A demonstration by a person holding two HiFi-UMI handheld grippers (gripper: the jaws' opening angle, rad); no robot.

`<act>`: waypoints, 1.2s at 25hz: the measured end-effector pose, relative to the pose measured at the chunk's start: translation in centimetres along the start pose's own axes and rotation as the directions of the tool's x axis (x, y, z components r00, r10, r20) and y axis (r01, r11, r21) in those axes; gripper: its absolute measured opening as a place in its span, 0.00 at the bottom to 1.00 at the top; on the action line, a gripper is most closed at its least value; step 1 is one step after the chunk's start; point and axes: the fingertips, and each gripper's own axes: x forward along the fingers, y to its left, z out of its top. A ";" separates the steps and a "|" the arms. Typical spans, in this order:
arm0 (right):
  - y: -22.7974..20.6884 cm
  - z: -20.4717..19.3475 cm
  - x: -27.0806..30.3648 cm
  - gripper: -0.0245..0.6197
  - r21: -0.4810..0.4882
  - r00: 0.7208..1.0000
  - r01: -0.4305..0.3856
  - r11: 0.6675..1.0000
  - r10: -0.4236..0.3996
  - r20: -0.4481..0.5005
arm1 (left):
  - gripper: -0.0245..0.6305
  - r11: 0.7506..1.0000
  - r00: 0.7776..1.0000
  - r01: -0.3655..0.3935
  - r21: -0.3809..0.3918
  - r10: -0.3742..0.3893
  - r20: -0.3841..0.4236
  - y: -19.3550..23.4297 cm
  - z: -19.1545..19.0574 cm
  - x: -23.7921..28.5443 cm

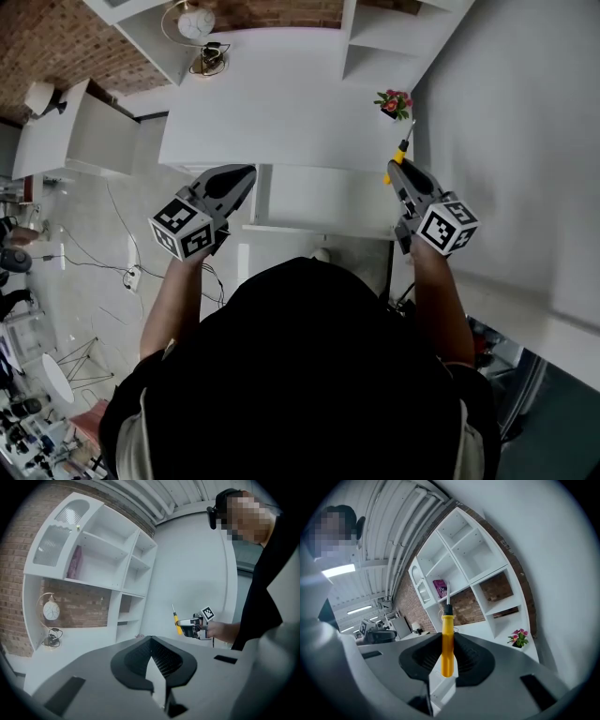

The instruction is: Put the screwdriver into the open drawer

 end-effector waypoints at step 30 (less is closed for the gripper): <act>0.8 -0.6 2.5 0.17 0.036 0.995 -0.079 0.996 0.081 -0.051 | 0.06 0.997 0.998 -0.059 -0.042 0.060 0.028 2.1 -1.0 -1.6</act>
